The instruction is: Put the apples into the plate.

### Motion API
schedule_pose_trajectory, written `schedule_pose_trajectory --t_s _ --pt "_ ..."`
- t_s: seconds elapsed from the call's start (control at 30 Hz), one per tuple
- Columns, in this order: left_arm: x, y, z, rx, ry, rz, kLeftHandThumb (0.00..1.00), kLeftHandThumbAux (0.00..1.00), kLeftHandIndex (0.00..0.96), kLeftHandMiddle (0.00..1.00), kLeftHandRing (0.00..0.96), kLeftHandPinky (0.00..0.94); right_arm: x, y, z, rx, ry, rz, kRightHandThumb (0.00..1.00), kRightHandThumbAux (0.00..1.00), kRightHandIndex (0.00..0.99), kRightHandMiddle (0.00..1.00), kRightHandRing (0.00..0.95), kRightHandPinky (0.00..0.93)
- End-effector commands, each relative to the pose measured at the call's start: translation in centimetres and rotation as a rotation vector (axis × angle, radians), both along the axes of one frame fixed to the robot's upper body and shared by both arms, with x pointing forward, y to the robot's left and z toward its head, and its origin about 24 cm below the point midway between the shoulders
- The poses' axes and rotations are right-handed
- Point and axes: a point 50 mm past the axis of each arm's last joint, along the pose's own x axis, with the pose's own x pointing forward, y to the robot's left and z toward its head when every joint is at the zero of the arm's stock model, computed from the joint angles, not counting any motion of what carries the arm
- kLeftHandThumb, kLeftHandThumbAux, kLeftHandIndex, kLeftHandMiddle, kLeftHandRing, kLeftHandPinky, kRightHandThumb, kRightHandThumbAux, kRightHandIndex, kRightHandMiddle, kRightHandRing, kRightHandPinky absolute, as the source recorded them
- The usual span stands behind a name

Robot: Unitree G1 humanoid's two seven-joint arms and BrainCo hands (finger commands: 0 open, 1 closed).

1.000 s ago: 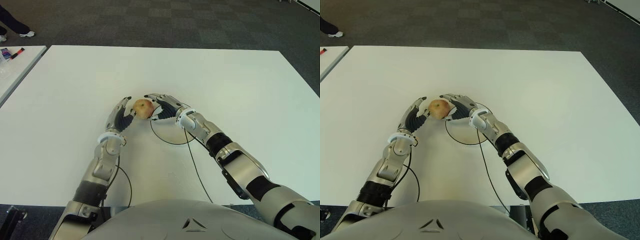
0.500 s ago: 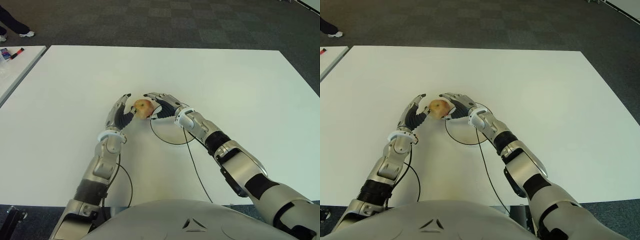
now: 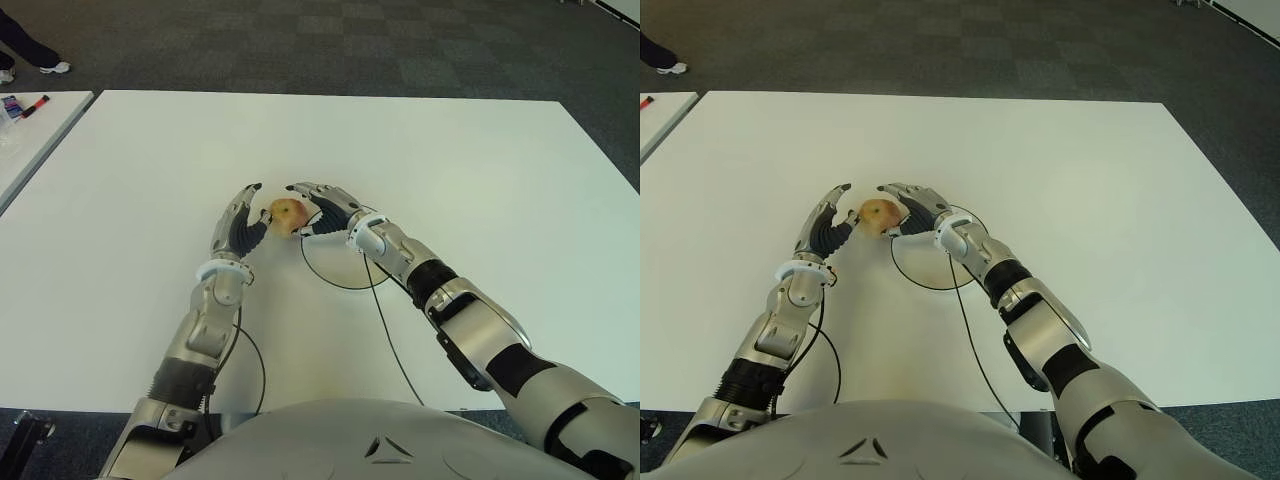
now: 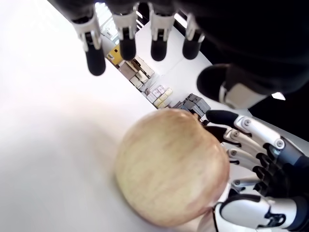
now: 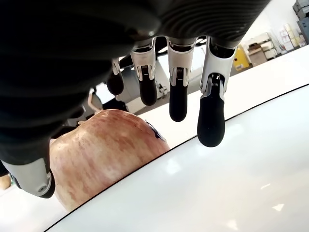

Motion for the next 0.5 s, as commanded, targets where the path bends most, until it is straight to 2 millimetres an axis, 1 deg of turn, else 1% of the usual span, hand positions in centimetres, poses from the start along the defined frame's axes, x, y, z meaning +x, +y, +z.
schedule_pose_trajectory --t_s 0.03,0.27,0.5 --pt "-0.03 -0.07 -0.18 -0.002 0.004 0.000 0.701 0.429 0.000 0.019 0.061 0.171 0.51 -0.24 0.38 -0.010 -0.008 -0.014 0.443 0.561 0.018 0.133 0.196 0.286" --pt "-0.08 -0.14 -0.13 -0.023 0.008 -0.010 0.721 0.410 0.000 0.018 0.063 0.180 0.58 -0.36 0.42 -0.010 -0.006 -0.017 0.459 0.565 0.019 0.137 0.199 0.292" --pt "-0.13 -0.26 -0.16 -0.043 0.014 -0.019 0.749 0.390 0.000 0.031 0.088 0.212 0.60 -0.48 0.42 -0.012 -0.008 -0.017 0.476 0.565 0.020 0.144 0.202 0.288"
